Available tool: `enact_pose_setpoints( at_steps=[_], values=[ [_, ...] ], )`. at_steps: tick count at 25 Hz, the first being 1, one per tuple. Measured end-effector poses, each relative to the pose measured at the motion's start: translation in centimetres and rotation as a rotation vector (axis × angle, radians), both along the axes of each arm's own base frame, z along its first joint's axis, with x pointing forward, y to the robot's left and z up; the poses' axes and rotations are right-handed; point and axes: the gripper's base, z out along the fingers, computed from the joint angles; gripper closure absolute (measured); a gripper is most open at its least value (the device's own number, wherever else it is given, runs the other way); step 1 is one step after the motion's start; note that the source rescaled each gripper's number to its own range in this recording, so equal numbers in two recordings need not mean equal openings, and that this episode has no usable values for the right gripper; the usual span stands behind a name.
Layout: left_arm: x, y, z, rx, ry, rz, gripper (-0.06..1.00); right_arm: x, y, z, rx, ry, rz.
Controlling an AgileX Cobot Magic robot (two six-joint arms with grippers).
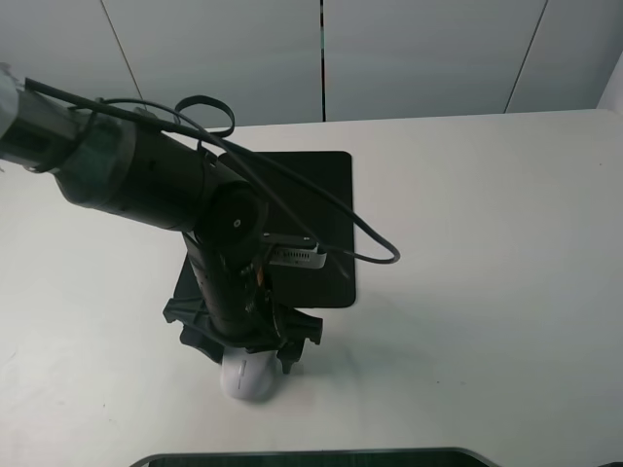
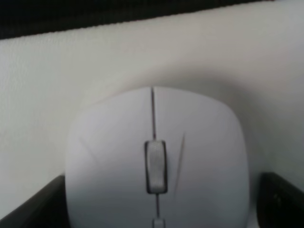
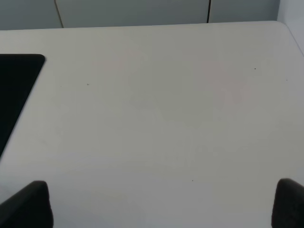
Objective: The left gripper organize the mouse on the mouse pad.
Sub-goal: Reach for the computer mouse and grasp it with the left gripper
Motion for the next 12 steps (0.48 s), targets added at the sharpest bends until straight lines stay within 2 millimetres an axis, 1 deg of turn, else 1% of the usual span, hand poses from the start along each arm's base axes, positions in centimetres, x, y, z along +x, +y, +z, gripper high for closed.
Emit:
enact_pose_setpoints(
  at_steps=[8,9,10,11,12],
  values=[
    [0.0,0.0,0.0,0.0,0.0,-0.002,-0.03,0.0,0.0,0.0,0.0,0.0,0.0],
    [0.0,0.0,0.0,0.0,0.0,-0.002,0.03,0.0,0.0,0.0,0.0,0.0,0.0],
    [0.0,0.0,0.0,0.0,0.0,-0.002,0.23,0.0,0.0,0.0,0.0,0.0,0.0],
    [0.0,0.0,0.0,0.0,0.0,-0.001,0.6,0.0,0.0,0.0,0.0,0.0,0.0],
    [0.0,0.0,0.0,0.0,0.0,-0.001,0.94,0.0,0.0,0.0,0.0,0.0,0.0]
  ],
)
